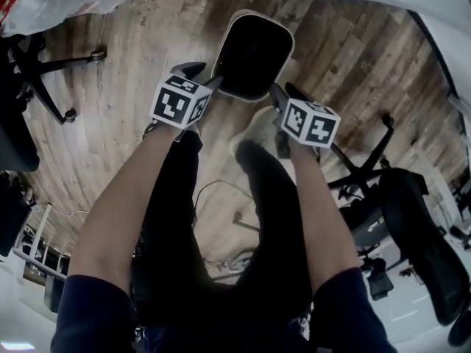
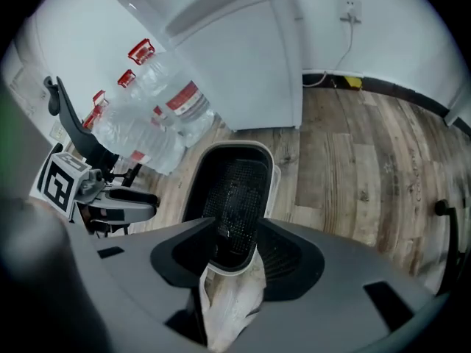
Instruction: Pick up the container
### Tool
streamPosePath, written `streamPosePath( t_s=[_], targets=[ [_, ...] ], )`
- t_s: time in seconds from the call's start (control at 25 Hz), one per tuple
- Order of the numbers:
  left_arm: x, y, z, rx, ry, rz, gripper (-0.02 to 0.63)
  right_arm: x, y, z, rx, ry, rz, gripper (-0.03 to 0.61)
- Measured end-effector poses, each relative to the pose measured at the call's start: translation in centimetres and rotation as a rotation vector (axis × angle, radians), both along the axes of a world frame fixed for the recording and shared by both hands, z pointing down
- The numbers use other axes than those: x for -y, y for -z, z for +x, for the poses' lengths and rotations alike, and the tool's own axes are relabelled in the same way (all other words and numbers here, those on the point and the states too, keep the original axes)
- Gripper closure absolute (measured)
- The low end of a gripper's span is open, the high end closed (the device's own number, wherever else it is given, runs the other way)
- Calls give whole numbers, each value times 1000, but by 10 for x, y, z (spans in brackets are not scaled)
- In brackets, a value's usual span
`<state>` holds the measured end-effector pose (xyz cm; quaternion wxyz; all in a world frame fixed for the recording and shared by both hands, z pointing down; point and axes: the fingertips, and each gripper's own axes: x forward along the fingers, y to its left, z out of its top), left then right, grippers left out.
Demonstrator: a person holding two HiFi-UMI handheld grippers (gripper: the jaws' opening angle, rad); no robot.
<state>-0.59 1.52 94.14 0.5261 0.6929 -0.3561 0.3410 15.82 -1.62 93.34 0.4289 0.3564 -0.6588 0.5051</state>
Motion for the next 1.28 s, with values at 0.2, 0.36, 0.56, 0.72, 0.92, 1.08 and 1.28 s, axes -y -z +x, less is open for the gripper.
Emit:
streamPosePath(
  t_s=[0.2,0.36,0.56,0.72,0.92,1.08,1.28],
  targets=[
    [-4,-60,3,33,25,-69,386,-10,-58,5,-38,-14,-51,391],
    [-6,-92,12,22,2,-101,385,-8,-90,7,-64,7,-60,391],
    [-4,-114,14,23,-3,-103,392,-3,-116,5,-77,20,-71,415],
    [-2,-115,20,13,-30,-96,477,-3,-121,3,-77,2,-77,438],
    [-9,-112,20,32,-14,-119,497,-1,-117,5,-82,-74,-72,476],
    [-11,-91,13,17,23,-125,500,6,-93,-7,-60,-83,-54,480],
    [-5,-16,1,20,64,-97,500,10,-21,-18,-39,-98,-42,485]
  ],
)
